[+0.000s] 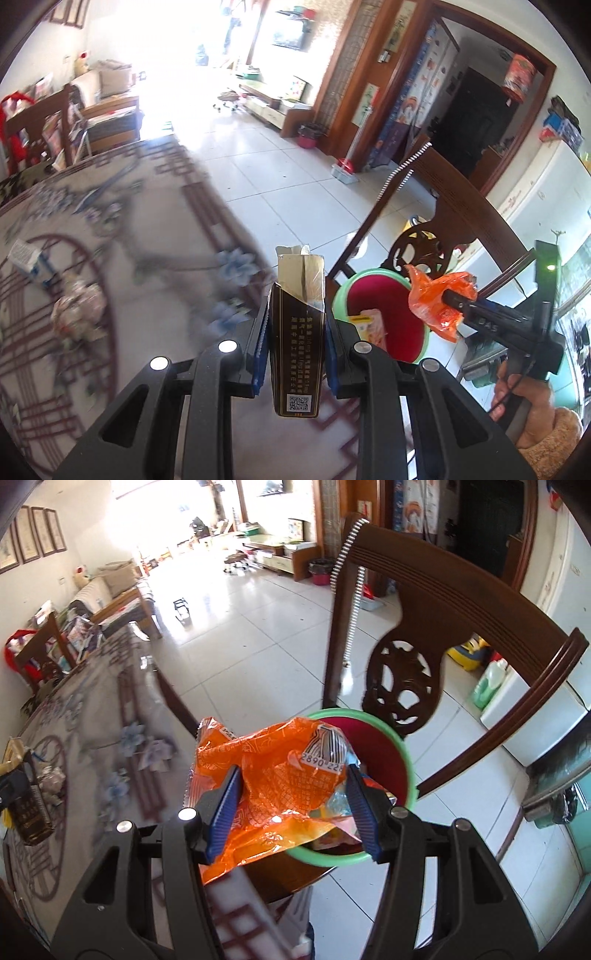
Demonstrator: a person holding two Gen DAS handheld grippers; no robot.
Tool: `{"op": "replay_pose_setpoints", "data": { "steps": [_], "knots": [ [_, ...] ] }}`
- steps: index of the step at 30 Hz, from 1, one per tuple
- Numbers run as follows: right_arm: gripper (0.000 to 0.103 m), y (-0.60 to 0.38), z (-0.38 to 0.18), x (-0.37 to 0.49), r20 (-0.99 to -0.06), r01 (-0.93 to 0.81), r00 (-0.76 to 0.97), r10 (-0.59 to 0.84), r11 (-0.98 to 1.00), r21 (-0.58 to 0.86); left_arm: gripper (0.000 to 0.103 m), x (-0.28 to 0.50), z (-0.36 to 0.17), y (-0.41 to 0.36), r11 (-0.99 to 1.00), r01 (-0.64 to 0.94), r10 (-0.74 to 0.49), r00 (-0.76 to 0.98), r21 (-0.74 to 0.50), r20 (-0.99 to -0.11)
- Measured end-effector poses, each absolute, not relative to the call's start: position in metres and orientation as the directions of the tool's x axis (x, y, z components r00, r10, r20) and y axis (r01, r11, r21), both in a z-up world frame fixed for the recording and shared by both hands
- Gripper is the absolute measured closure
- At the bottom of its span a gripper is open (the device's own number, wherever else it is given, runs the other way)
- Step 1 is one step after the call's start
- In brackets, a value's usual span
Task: Collect trash
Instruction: 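Carry the cigarette box and orange bag over to the red bucket, then open both tools to drop the box and bag into the bucket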
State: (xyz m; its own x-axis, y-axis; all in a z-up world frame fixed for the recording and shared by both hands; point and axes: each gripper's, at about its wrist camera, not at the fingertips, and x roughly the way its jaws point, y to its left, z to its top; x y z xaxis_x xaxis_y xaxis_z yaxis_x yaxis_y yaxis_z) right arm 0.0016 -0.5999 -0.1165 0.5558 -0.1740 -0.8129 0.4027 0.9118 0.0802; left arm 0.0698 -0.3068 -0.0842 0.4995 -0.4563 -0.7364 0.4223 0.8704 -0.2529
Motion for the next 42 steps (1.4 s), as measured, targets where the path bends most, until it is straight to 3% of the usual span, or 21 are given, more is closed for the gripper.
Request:
{"op": "replay_pose_setpoints", "data": {
  "steps": [3,7,10,17,18,19,20,23,33,42],
  "knots": [
    [0.045,-0.627,-0.125,0.008,-0.818,0.432,0.541,-0.194,0.899,0.073,0.081,0.075,-0.085,-0.336,0.853,0.459,-0.475,0.482,-0.250,-0.736],
    [0.022,-0.659,-0.135,0.013,-0.821,0.458,0.532,-0.208,0.886,0.072,0.081,0.082,-0.088,-0.383,0.813,0.524,-0.511,0.436,-0.253,-0.740],
    [0.016,-0.677,-0.131,0.002,-0.802,0.495,0.547,-0.241,0.865,0.078,0.081,0.085,-0.094,-0.422,0.765,0.588,-0.549,0.382,-0.262,-0.743],
    [0.015,-0.710,-0.128,-0.035,-0.800,0.600,0.511,-0.314,0.797,0.071,0.077,0.087,-0.109,-0.496,0.657,0.684,-0.617,0.248,-0.316,-0.747],
    [0.015,-0.714,-0.128,-0.039,-0.802,0.610,0.506,-0.319,0.789,0.071,0.061,0.087,-0.111,-0.505,0.644,0.695,-0.622,0.231,-0.321,-0.748],
    [0.015,-0.718,-0.129,-0.044,-0.804,0.623,0.498,-0.324,0.779,0.072,0.035,0.087,-0.112,-0.510,0.644,0.696,-0.619,0.233,-0.316,-0.750],
    [0.015,-0.721,-0.128,-0.048,-0.805,0.632,0.493,-0.329,0.772,0.072,0.028,0.086,-0.112,-0.512,0.648,0.695,-0.621,0.243,-0.313,-0.746],
    [0.015,-0.724,-0.126,-0.058,-0.803,0.649,0.488,-0.341,0.757,0.073,0.027,0.083,-0.112,-0.508,0.646,0.695,-0.631,0.252,-0.317,-0.734],
    [0.015,-0.683,-0.113,-0.031,-0.785,0.568,0.554,-0.275,0.815,0.115,0.027,0.081,-0.091,-0.413,0.749,0.608,-0.568,0.383,-0.264,-0.729],
    [0.012,-0.544,-0.091,0.038,-0.756,0.264,0.651,-0.059,0.952,0.154,0.023,0.074,-0.064,-0.242,0.912,0.335,-0.399,0.599,-0.236,-0.694]
  ]
}}
